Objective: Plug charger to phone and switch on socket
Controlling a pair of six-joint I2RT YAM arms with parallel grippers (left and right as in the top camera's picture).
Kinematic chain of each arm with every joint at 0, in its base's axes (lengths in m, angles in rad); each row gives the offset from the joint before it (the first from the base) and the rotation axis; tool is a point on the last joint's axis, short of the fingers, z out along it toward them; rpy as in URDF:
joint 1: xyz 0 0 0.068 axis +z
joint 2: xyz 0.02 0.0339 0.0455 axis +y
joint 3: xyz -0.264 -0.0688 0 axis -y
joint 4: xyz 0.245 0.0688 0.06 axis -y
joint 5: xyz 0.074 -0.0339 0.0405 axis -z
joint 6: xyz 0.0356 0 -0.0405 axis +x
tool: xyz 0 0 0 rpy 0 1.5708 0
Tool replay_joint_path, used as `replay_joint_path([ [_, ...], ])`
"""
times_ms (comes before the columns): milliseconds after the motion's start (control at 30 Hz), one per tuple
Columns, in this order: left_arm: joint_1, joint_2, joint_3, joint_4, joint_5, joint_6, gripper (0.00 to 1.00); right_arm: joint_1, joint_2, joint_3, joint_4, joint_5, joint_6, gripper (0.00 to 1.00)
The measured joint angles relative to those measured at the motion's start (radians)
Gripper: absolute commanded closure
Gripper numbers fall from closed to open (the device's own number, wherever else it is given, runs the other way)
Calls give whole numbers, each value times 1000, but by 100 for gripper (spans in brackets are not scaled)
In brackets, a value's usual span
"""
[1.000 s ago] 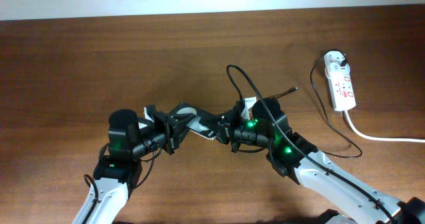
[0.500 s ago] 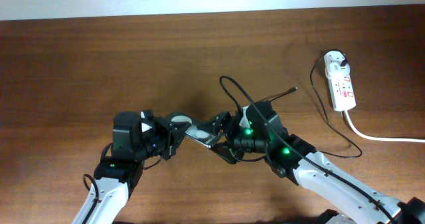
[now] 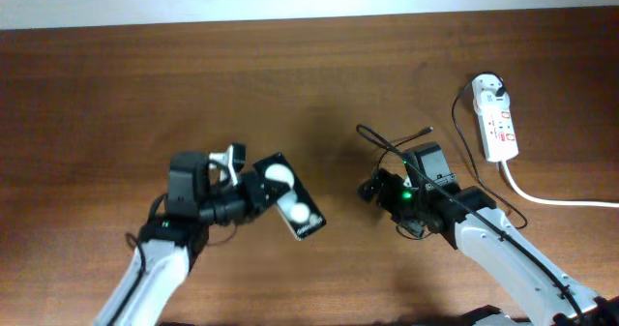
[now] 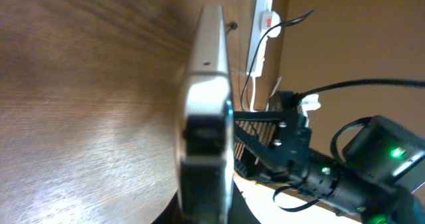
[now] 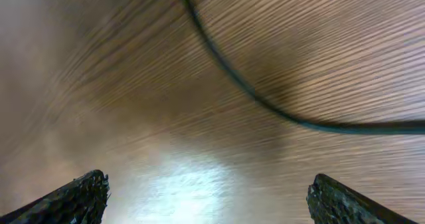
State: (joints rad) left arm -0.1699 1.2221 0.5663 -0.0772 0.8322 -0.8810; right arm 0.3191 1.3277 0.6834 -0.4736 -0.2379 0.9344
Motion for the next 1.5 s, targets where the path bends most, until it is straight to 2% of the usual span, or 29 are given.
replay_joint_path([
  [100,0,147,100,12,82,51,100,0,0,0,3,195,-16,2],
  [133,0,175,100,2,128,72,98,0,0,-1,37,243,-49,6],
  [233,0,192,101,-61,220,103,97,-2,1,36,1,303,-77,8],
  [300,0,192,101,-61,235,104,99,-3,31,173,-133,383,-82,9],
  [367,0,192,101,-65,235,107,98,-4,171,405,-331,467,-82,9],
  [500,0,194,101,-85,234,108,96,-48,420,609,-380,493,-83,15],
  [633,0,194,101,-108,234,111,96,-179,617,655,-238,424,-87,33],
  [700,0,194,101,-108,233,111,96,-185,660,656,-182,375,-89,41],
  [733,0,194,101,-108,229,111,96,-181,689,656,-160,361,-94,50],
  [767,0,194,101,-108,226,111,96,-180,705,659,-142,356,-93,67],
  [800,0,194,101,-107,225,111,96,-179,710,663,-125,352,-95,80],
  [867,0,194,101,-108,225,111,95,-179,715,663,-122,349,-100,93],
  [900,0,194,101,-107,223,111,96,-179,717,665,-119,341,-123,96],
  [967,0,194,101,-107,219,111,97,-159,719,668,-121,307,-260,96],
  [1000,0,194,101,-107,216,111,98,-135,719,669,-127,257,-372,91],
  [1033,0,194,101,-107,214,111,97,-89,719,674,-168,184,-524,78],
  [1067,0,194,101,-107,214,111,97,-49,719,678,-209,142,-620,57],
  [1133,0,194,101,-108,213,111,97,8,719,684,-221,124,-711,47],
  [1200,0,194,101,-108,211,111,96,23,719,687,-222,123,-747,48],
  [1300,0,194,101,-108,211,111,96,23,719,687,-224,149,-711,55],
  [1400,0,194,101,-108,211,111,95,23,719,689,-266,184,-677,56],
  [1500,0,194,101,-108,211,111,95,23,718,689,-285,222,-612,66],
])
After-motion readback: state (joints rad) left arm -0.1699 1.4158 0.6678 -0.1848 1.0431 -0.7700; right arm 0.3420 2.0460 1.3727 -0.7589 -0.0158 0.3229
